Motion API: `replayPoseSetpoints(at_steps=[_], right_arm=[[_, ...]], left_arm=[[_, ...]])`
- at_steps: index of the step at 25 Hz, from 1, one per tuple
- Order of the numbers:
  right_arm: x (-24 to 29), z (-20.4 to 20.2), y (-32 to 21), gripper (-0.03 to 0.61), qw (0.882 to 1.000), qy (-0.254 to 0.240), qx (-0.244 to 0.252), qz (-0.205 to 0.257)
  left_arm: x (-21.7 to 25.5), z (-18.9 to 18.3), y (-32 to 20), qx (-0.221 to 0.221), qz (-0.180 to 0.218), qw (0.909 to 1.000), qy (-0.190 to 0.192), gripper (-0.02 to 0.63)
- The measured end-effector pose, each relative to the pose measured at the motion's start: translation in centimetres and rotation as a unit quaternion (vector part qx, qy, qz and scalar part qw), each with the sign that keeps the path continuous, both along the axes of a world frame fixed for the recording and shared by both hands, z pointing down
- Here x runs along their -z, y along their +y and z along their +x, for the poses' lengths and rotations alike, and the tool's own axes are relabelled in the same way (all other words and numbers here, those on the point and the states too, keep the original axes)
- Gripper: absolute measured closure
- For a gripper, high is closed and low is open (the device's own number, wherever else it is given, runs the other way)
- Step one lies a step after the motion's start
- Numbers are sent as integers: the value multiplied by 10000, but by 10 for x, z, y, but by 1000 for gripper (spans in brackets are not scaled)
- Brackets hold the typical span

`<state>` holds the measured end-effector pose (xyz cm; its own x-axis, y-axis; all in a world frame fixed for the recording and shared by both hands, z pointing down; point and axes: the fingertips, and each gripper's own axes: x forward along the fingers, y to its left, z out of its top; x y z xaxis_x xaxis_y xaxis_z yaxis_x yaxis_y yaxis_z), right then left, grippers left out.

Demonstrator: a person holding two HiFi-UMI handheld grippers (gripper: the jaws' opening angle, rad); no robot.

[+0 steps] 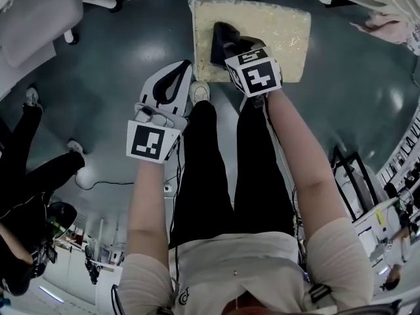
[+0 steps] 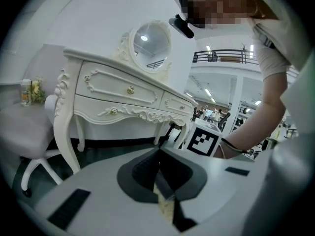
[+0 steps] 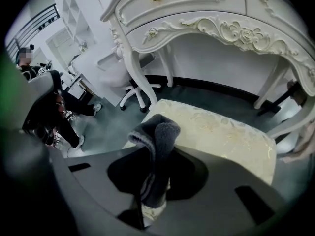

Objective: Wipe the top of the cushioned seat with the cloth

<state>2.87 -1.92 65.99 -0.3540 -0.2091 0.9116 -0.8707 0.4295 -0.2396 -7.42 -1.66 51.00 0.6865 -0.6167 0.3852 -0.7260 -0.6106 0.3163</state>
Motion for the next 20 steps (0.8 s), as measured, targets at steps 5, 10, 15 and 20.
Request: replayPoseSetpoints(at_steps=[5, 10, 15, 20], right_arm=[[-2, 39, 3, 497, 9999, 68, -119, 23], [-4, 72, 5, 497, 9995, 61, -314, 35], [-3, 108, 8, 497, 9990, 220, -384, 43], [-5, 159, 12, 497, 9977, 362, -574, 5]], left_arm=[[3, 34, 2, -7, 2, 10000, 34, 603], [4, 68, 2, -104, 16, 9998, 145, 603], [8, 97, 0, -127, 57, 9997, 201, 603], [7, 132, 0, -182, 52, 9996, 233, 603]])
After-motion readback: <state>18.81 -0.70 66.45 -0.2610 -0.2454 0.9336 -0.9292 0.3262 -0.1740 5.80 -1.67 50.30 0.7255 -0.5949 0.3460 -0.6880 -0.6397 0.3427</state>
